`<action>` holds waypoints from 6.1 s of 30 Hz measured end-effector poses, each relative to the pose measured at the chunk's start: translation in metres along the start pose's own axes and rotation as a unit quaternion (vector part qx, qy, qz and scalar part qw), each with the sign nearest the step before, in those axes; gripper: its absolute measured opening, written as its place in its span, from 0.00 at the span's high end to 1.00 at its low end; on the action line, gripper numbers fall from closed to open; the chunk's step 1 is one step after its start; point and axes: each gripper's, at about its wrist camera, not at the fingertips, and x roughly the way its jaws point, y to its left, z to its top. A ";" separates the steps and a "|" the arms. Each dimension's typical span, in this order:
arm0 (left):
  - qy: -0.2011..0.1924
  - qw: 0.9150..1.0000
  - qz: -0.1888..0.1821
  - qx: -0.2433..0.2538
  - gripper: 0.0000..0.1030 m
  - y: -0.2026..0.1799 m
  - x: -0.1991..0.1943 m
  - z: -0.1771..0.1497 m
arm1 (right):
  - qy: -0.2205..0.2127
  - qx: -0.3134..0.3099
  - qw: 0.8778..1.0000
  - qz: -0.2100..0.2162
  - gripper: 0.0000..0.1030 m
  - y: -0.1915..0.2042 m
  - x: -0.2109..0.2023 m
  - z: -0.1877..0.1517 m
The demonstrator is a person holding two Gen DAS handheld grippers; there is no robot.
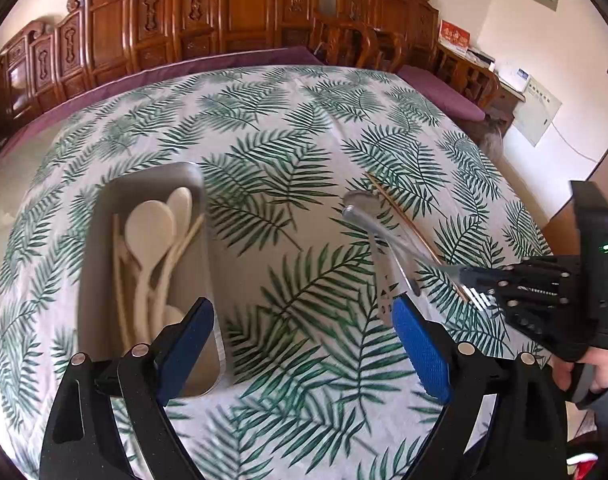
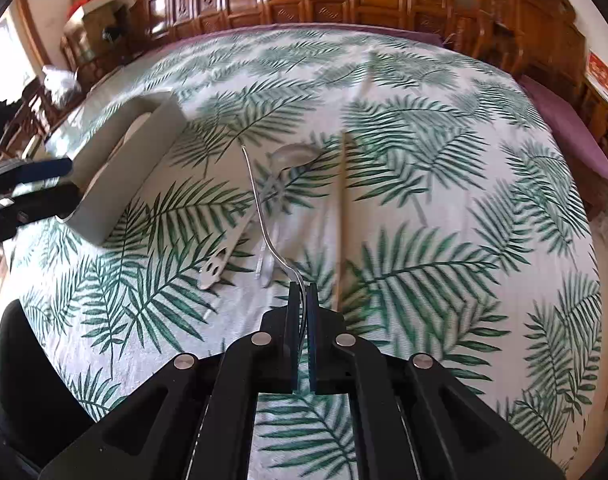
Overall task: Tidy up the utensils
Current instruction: 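Reach both tools to the utensils and grasp a thin metal fork with the right tool, then grasp a metal spoon by its handle with the left tool while the right tool holds the fork, then carry the metal spoon into the tray and open the left tool while the right tool carries the fork, then lower the metal fork into the tray and open the right tool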
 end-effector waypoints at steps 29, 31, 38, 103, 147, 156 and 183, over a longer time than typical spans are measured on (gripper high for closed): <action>0.059 0.998 0.018 0.024 0.48 -0.052 0.120 0.043 | -0.023 0.069 0.997 -0.016 0.96 -0.078 -0.016 -0.025; 0.061 0.998 0.018 0.024 0.55 -0.054 0.124 0.043 | -0.022 0.069 0.997 -0.017 0.96 -0.078 -0.015 -0.025; 0.055 0.998 0.019 0.029 0.76 -0.059 0.130 0.046 | -0.022 0.070 0.997 -0.018 0.96 -0.077 -0.013 -0.025; 0.023 0.994 0.085 -0.071 0.95 0.128 0.041 0.024 | -0.065 -0.029 0.997 0.039 0.96 0.089 -0.023 0.060; -0.077 0.985 0.119 -0.095 0.38 0.191 -0.113 -0.026 | -0.010 0.005 0.999 0.051 0.96 0.205 0.060 0.116; -0.078 0.986 0.118 -0.093 0.38 0.189 -0.116 -0.027 | 0.001 0.018 0.997 0.076 0.93 0.205 0.067 0.116; -0.080 0.987 0.110 -0.081 0.26 0.156 -0.113 -0.015 | -0.037 -0.054 0.987 0.145 0.82 0.184 0.006 0.092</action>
